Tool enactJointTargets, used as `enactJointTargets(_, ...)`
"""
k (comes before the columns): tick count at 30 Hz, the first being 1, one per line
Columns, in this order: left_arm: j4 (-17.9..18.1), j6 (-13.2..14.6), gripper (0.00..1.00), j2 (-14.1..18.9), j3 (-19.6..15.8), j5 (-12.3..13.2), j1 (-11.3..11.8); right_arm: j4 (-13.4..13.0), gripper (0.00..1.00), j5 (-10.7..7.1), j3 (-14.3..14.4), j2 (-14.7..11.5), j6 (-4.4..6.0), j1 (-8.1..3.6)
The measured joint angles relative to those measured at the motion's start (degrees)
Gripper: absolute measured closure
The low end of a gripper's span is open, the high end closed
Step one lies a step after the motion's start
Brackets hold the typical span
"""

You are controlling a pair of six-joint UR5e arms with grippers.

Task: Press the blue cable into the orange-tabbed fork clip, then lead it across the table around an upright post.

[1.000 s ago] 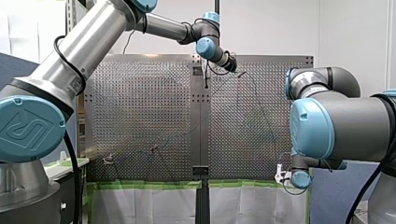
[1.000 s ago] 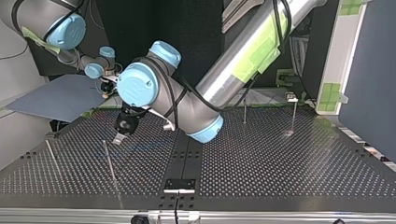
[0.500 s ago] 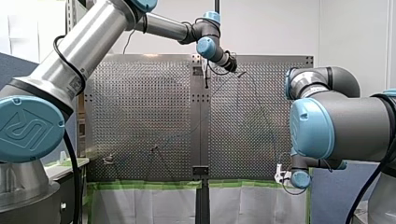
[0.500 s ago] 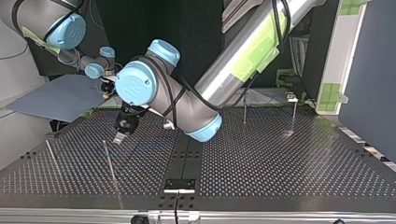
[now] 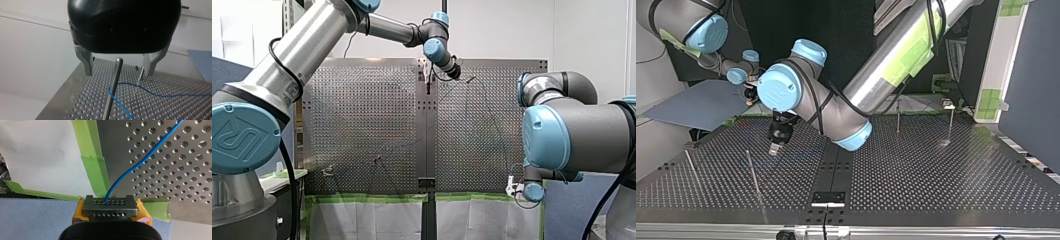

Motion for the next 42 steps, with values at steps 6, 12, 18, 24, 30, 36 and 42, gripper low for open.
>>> enactJointTargets(6, -0.01, 0.34, 0.00, 0.00, 0.02, -0.89, -0.04, 0.00, 1.00, 0.00, 0.00, 0.02, 0.01, -0.01)
enactJointTargets(12, -0.01, 0.57, 0.00, 0.00, 0.02, -0.96, -0.07, 0.00, 1.00, 0.00, 0.00, 0.01, 0.00, 0.00)
enactJointTargets(18, -0.01, 0.70, 0.00, 0.00, 0.00, -0.92, -0.06, 0.00, 1.00, -0.08, 0.00, 0.02, 0.01, 0.00)
enactJointTargets(24, -0.01, 0.73, 0.00, 0.00, 0.00, -0.88, -0.06, 0.00, 1.00, -0.16, 0.00, 0.01, 0.01, 0.00)
enactJointTargets(30, -0.26, 0.89, 0.00, 0.00, -0.09, -1.04, -0.18, 0.00, 1.00, -0.18, 0.00, 0.03, 0.04, -0.03)
enactJointTargets(36, -0.31, 1.52, 0.00, 1.22, -1.82, -1.49, -0.29, 0.01, 1.00, -0.18, 0.00, 0.04, 0.06, -0.14)
enactJointTargets(42, 2.09, 1.24, 0.00, 3.81, -4.49, -1.59, 0.49, 0.08, 1.00, -0.18, 0.00, 0.05, 0.01, -0.16)
